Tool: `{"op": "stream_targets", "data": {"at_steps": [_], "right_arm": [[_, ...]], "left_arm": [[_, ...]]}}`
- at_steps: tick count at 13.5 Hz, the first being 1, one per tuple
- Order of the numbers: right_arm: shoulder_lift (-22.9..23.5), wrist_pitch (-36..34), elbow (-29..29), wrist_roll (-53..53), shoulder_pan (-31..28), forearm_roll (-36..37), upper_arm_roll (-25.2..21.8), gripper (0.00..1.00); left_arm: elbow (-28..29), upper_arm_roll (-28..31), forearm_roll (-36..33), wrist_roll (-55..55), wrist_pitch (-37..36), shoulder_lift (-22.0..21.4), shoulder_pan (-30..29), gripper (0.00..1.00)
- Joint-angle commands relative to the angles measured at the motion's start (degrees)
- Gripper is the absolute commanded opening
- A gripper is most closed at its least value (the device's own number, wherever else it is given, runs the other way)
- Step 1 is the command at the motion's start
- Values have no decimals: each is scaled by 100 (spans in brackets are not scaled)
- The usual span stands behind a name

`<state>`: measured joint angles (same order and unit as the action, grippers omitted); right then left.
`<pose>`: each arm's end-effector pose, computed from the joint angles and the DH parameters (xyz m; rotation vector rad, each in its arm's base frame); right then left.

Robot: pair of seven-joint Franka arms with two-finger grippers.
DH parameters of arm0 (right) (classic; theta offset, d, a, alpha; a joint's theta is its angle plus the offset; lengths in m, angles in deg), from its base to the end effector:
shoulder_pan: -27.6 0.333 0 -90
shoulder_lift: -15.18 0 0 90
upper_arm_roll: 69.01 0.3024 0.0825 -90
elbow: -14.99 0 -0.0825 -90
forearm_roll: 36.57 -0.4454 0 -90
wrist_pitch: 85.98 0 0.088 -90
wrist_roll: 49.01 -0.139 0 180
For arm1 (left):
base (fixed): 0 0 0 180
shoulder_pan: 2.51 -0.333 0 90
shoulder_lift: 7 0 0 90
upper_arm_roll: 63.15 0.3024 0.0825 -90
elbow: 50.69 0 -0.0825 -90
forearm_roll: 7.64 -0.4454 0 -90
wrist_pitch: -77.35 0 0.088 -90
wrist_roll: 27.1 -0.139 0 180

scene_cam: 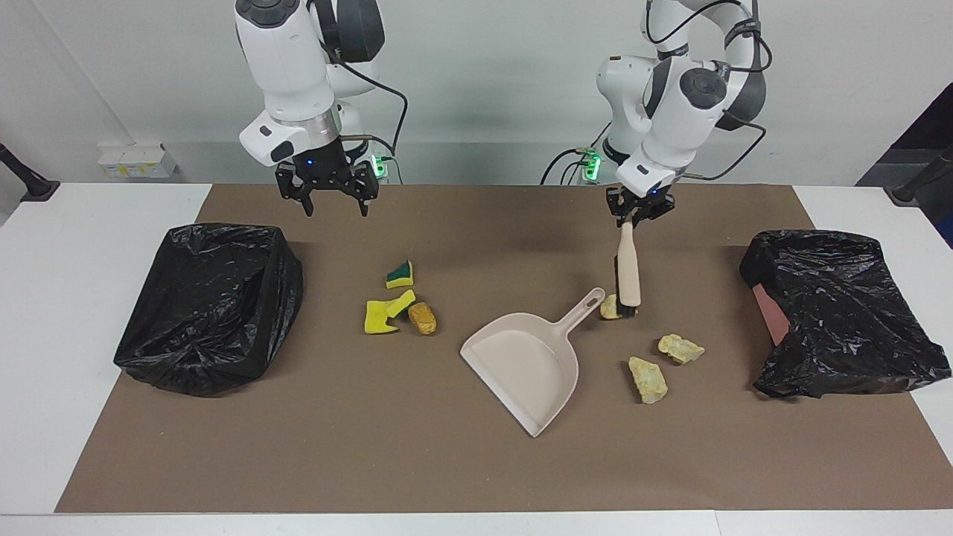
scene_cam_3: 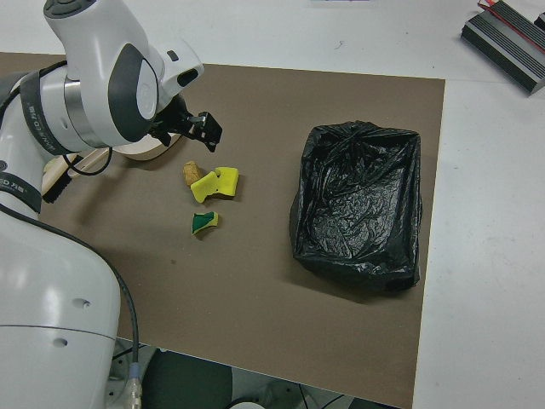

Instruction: Sweep and dump trash in bin

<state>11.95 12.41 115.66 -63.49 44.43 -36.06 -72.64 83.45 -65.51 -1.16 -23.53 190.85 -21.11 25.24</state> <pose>0.5923 0.1371 0.5261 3.1401 -0.0330 0.0271 0.4320 -0.2620 0.3471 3.0158 -0.6276 -0.2086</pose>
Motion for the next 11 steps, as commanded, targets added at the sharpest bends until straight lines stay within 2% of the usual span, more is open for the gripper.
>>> {"op": "stream_targets", "data": {"at_steps": [1, 4, 6, 11], "right_arm": [[-55, 119, 93, -82, -31, -51, 2, 100], [-73, 119, 146, -55, -31, -51, 2, 100], [-81, 119, 155, -47, -31, -51, 11, 100], [-29, 233, 190, -108, 13, -95, 38, 100]], "left_arm": [[95, 51, 107, 82, 67, -153, 381, 0], [77, 51, 107, 757, -47, -258, 811, 0], [-37, 77, 99, 838, -74, -215, 724, 0], [-354, 104, -507, 768, -179, -48, -442, 0]]}}
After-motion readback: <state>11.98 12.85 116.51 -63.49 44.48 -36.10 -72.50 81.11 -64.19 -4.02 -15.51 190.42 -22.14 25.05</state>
